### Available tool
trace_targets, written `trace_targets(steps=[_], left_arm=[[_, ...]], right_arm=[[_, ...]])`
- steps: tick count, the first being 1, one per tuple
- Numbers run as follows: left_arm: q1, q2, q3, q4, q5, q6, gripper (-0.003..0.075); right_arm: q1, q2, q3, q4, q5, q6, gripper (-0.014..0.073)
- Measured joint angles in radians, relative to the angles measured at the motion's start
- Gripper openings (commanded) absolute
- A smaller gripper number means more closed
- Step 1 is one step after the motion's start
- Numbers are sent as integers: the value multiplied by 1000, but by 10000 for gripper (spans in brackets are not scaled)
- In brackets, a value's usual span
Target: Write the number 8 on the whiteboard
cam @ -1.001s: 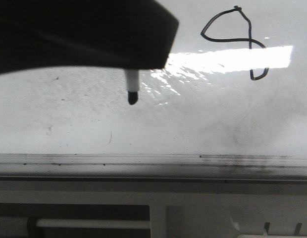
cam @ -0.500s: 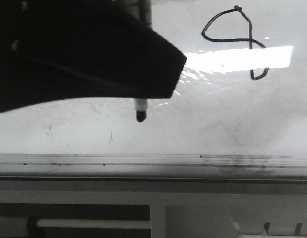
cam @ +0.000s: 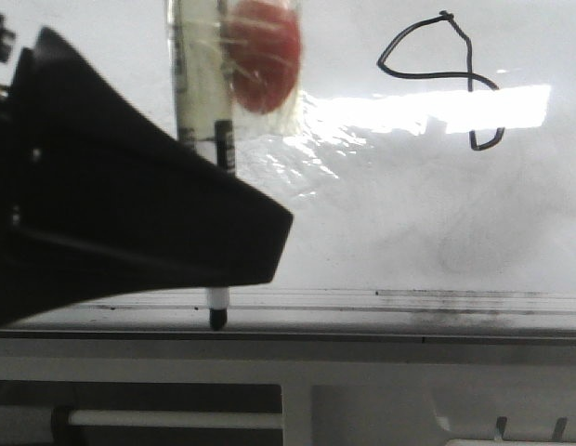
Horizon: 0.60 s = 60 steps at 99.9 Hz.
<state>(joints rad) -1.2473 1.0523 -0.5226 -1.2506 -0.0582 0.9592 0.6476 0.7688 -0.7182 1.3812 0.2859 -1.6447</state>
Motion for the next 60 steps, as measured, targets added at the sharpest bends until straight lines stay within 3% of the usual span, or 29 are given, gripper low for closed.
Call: trace_targets(steps=[14,39,60], left_arm=[[0,35,2,-38,-17,0,-20],[0,84,2,-62,-50,0,-20],[0,114,2,-211,-167,0,-20]], right_arm=[[0,-72,0,7,-21,0,-71],[0,-123,0,15,-41,2,-66],[0,-125,2,43,-49,4,-65]])
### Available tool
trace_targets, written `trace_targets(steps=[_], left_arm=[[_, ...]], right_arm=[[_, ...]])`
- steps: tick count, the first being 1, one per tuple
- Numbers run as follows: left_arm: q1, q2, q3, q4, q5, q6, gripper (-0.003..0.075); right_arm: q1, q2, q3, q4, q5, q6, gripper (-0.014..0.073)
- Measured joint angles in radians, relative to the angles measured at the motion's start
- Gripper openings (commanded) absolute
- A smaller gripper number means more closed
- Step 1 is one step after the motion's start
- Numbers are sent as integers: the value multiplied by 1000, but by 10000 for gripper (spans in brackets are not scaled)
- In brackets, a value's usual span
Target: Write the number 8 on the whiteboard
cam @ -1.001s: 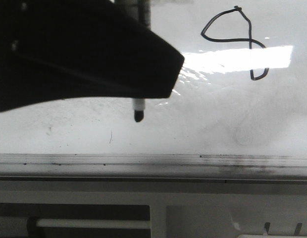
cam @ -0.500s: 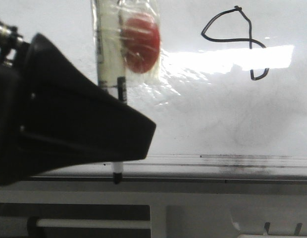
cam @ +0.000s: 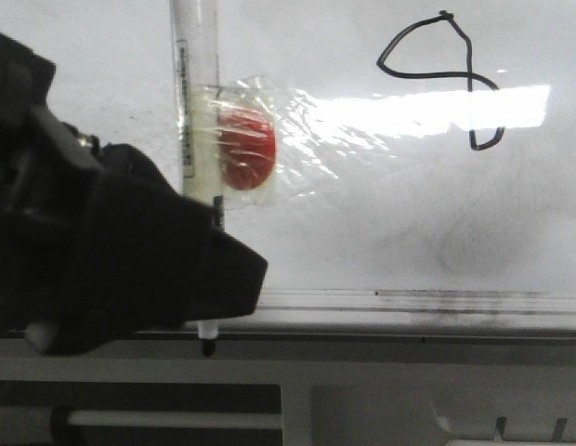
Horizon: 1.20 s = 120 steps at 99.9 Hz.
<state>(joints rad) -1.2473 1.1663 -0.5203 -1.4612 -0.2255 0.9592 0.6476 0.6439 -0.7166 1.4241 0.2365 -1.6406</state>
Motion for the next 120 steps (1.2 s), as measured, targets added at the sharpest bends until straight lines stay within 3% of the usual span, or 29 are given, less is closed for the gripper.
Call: trace_targets(steps=[27,50,80,120], left_arm=[[69,66,-88,-165,-52,40,-21],[147,112,-181,-355,-77,318,-21],[203,151,-210,-383,-102,376,-20],[276,145,-217,-383,-10,381,-20]], right_arm=[[0,0,0,103,-60,0,-65],[0,0,0,124,-77,0,-65],[0,0,0,124,-77,0,-65],[0,0,0,143,-77,0,-65]])
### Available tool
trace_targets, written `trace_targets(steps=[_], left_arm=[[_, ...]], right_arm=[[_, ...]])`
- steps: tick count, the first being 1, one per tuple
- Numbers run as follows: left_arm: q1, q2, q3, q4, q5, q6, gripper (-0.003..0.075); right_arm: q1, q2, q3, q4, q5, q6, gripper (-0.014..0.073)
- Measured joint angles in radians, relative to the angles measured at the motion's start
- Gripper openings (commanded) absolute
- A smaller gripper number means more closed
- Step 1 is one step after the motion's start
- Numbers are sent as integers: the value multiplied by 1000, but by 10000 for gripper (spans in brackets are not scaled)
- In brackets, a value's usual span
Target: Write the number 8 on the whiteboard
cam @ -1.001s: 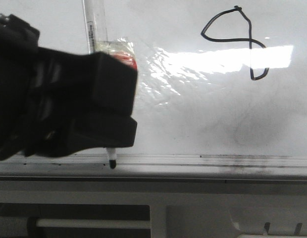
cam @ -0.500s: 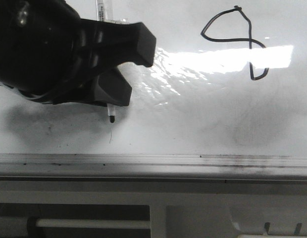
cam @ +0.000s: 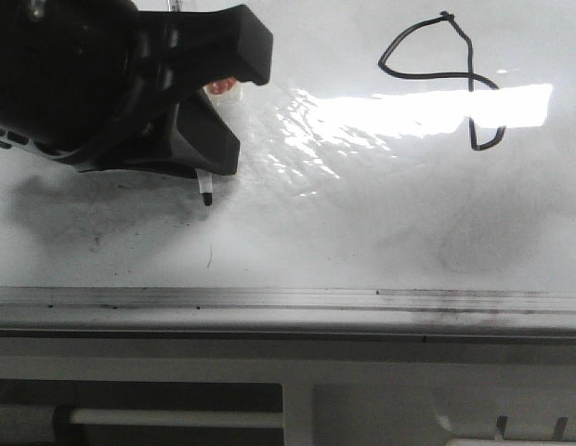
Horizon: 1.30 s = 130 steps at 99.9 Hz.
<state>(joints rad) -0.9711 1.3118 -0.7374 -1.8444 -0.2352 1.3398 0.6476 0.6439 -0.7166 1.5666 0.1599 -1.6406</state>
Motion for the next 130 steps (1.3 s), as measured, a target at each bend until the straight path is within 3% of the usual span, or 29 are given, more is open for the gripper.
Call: trace_targets(steps=[22,29,39,46,66,86,115,125,130], left_arm=[[9,0,0,0,10,2,-8],[21,0,0,0,27,2,66],[43,-2,0,0,65,2,266],[54,-2,0,0,94,2,357],[58,-7,-6,0,106,0,386],[58,-21,-6,0,117,0,535],[1,-250,47,2,-14,2,526],[-24,-384,97,2,-16,2,463],[-32,-450,128,2,-18,2,388]], right_arm=[[0,0,0,0,0,0,-65],[0,0,0,2,0,0,-65],[0,0,0,2,0,0,-65],[0,0,0,2,0,0,-65],[0,0,0,4,0,2,-65],[0,0,0,4,0,2,-65],[0,-56,24,-42,-15,0,-66],[0,-113,80,-65,-53,0,-66],[0,-145,121,-85,-64,0,-66]])
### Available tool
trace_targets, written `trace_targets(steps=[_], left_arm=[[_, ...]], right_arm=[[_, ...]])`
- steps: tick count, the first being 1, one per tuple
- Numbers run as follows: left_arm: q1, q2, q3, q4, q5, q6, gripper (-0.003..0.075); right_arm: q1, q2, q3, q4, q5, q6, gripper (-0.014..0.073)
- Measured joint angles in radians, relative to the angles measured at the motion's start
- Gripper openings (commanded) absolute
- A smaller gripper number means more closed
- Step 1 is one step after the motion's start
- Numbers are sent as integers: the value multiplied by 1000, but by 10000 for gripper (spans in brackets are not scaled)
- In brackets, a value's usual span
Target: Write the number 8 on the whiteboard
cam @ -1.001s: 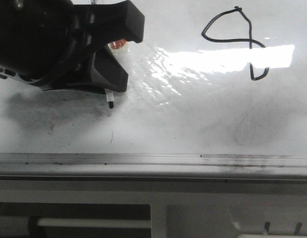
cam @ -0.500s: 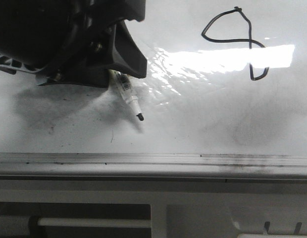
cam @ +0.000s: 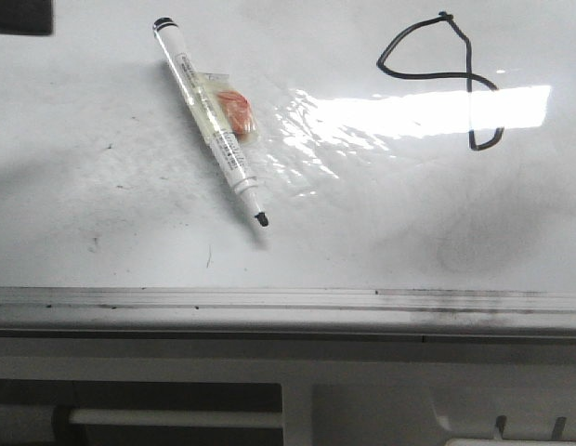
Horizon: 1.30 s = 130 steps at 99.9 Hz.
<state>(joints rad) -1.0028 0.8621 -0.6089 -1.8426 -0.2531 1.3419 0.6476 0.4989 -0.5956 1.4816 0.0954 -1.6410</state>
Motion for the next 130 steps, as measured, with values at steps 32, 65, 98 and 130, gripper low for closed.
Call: trace_targets(steps=[32,65,98,130], left_arm=[[-9,-348,188,-4,-4,0,-20],[-9,-412,253,-4,-7,0,-20],[-9,-412,268,-4,-7,0,-20],[88,-448,296,371,-24,-25,-20]], right_arm=[[0,-205,264,-37,4,2,-66],[0,-280,277,-35,4,-1,-66],[0,-280,281,-35,4,-1,-66],[0,-280,281,-35,4,-1,-66]])
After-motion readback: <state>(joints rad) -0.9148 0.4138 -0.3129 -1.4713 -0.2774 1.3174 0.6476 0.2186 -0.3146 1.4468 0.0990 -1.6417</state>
